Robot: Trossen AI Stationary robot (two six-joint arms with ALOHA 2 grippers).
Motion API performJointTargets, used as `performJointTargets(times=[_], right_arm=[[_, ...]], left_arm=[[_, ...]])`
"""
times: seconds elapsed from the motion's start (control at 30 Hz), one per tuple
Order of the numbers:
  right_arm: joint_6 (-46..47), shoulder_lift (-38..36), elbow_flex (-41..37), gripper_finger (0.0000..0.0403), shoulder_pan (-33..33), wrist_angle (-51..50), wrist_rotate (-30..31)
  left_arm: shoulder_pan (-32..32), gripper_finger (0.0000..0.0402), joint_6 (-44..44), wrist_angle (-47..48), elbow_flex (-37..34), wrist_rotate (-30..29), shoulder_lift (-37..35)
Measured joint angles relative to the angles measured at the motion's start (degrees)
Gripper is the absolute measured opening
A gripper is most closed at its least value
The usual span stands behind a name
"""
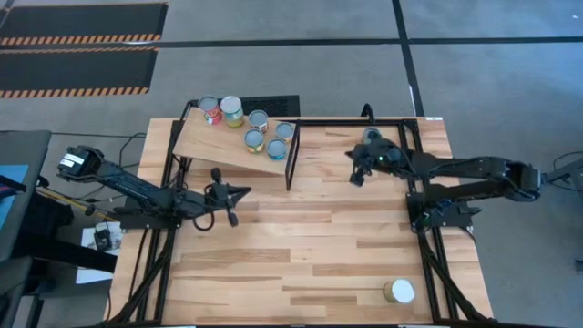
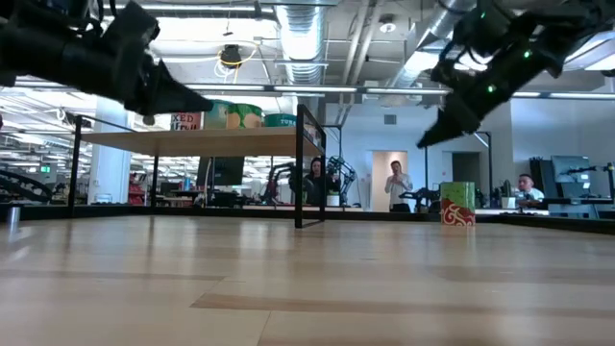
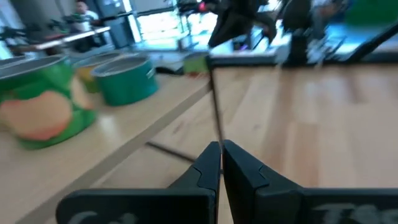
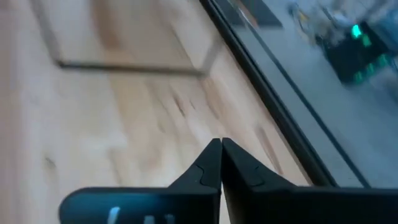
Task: Pick and place cans onto a shelf
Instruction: Put the canned spaghetti sauce on the shelf
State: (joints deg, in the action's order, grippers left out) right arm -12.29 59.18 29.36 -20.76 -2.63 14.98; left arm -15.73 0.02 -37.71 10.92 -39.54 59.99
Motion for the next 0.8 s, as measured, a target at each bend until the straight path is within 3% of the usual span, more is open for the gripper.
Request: performJointTargets(times=[0.2, 0.53, 0.8], right_arm=[[-0.03, 1.78, 0.00, 0.0074, -10.70, -6.54, 0.20], [0.50, 2.25, 0.82, 0.0184, -23.66, -10.46, -0.90], [-0.66, 5.20, 1.53, 0.0192, -29.01, -10.18, -8.24]], left_arm=[[1.12, 0.0009, 1.02, 2.62, 0.00, -6.03, 0.02], [5.68, 0.0009, 0.82, 2.23, 0.00, -5.76, 0.00], [7.62, 0.0009, 0.77, 2.25, 0.00, -5.80, 0.00]])
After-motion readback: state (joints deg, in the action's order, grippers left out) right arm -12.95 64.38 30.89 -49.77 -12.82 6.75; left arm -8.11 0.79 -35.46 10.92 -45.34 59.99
